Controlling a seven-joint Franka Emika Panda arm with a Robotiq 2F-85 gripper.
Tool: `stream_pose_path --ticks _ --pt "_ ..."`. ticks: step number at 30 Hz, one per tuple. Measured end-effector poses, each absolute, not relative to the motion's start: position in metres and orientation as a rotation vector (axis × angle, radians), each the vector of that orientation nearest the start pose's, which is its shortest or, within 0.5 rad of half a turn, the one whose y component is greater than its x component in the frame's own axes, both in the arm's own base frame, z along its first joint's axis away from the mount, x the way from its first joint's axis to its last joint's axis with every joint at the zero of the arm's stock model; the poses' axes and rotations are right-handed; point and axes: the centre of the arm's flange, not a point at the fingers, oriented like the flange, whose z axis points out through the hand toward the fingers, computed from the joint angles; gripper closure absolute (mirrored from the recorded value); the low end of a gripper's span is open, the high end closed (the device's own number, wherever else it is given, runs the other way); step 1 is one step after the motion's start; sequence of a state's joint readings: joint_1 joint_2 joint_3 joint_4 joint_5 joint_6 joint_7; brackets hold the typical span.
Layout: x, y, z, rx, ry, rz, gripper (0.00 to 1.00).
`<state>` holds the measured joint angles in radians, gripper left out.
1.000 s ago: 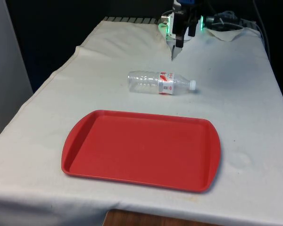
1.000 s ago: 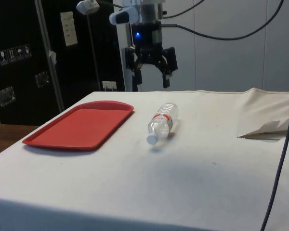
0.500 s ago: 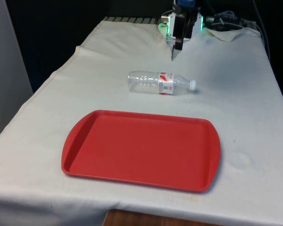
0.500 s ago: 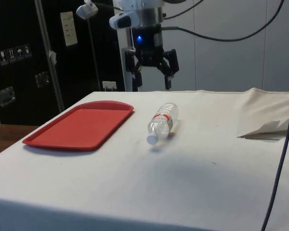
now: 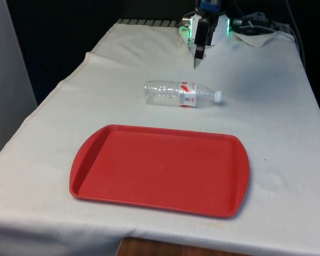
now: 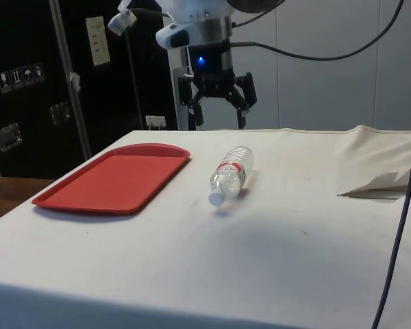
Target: Place the bottle upright on the tray.
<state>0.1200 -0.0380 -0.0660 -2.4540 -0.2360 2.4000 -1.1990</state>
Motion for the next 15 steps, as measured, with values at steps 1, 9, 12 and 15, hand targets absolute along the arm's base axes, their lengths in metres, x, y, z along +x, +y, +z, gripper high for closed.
stream_pose_path --ticks 1,9,12,15 --pt "0.4728 0.0238 0.3106 -2.46 -2.144 0.165 0.0" --pt "0.4727 0.0239 0.3079 -2.441 -2.206 0.208 0.0" --pt "0.4727 0.0242 0.3069 -2.434 -2.225 0.22 0.0" --pt "0.4727 0.0241 0.3056 -2.428 -2.248 0.238 0.0"
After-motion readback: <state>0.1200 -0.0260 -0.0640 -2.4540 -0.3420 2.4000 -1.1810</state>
